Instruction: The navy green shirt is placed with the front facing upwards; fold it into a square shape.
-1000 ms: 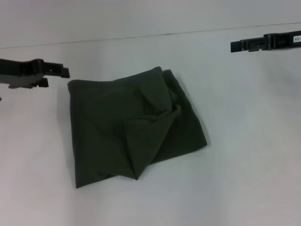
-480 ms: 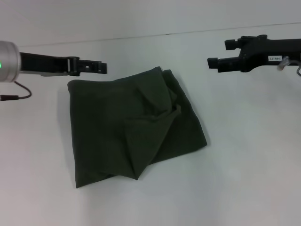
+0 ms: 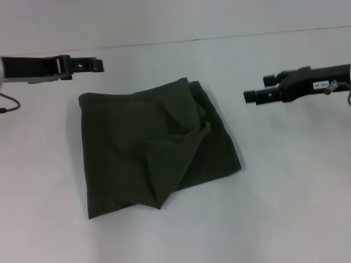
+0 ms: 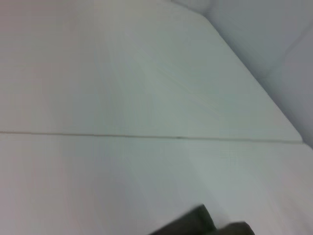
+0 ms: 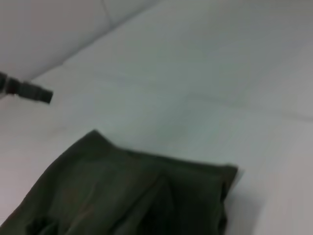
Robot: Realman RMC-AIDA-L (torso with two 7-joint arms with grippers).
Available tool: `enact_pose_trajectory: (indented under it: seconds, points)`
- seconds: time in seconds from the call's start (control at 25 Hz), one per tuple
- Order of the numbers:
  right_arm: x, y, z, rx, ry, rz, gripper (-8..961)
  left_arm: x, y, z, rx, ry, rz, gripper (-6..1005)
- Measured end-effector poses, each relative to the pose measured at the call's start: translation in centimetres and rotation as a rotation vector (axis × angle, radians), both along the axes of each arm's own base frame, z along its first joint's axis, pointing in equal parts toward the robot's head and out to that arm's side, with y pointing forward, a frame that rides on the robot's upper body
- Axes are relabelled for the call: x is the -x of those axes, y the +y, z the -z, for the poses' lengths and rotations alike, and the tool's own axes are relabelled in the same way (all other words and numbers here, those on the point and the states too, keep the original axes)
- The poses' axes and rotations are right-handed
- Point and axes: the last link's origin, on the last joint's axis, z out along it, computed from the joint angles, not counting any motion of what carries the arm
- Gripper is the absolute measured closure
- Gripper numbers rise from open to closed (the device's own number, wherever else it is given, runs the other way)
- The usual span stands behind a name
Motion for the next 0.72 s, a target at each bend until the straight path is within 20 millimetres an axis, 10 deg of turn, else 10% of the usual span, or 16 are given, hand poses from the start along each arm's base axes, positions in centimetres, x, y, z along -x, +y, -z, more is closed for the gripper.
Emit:
enact_pose_trajectory:
  seconds: [0.72]
  points:
    - [6.6, 0.7, 1.8, 0.356, -0.099, 0.15, 43, -0.5, -4.0, 0.7, 0.439, -0.092, -0.089, 48]
